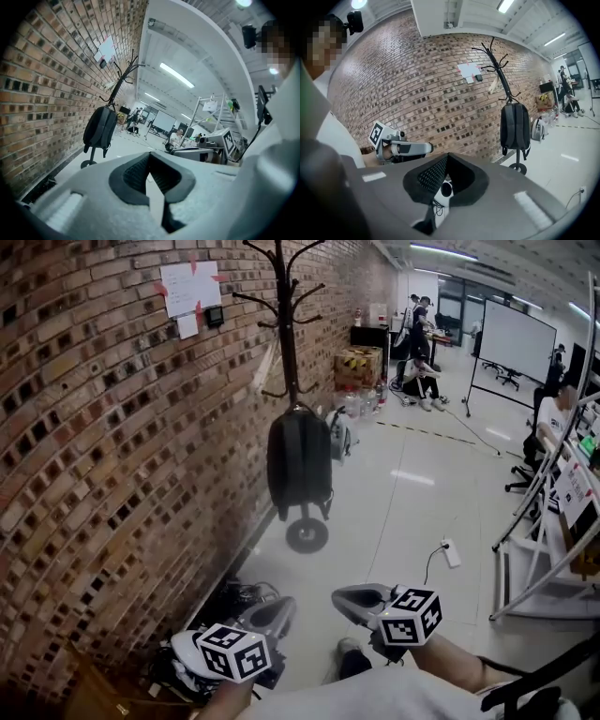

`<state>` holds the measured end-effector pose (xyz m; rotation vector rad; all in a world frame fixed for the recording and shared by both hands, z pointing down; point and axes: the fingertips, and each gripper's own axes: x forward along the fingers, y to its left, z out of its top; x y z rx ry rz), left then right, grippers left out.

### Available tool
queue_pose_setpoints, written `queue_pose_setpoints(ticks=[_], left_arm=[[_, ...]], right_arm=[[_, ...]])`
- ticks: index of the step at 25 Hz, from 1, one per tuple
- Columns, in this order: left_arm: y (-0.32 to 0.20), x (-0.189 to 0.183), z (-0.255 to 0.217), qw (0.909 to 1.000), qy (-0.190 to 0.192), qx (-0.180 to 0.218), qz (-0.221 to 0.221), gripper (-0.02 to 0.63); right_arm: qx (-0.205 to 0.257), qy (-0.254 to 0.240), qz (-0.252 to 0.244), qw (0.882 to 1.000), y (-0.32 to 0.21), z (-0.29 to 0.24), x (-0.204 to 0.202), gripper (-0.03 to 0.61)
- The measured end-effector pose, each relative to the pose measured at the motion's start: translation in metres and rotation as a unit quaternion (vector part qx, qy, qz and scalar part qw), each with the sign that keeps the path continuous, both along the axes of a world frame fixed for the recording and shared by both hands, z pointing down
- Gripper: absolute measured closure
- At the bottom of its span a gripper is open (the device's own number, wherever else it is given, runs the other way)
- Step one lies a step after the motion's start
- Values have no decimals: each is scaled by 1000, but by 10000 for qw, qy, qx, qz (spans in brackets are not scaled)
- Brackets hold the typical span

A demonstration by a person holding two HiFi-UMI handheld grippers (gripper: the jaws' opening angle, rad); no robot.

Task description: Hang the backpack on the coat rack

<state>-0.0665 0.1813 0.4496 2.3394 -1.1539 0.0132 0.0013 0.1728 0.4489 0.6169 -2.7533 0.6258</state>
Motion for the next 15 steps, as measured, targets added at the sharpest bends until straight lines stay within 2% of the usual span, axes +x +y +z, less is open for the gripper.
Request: queue_pose_setpoints(ticks=[8,15], left_arm=[[23,1,-5,10000,-38,55,62,612],[19,-3,0,9999,-37,43,109,612]], right_arm=[[108,83,-27,9999,25,0,-5,578],[124,176,-2,9998,23,7,-10,578]])
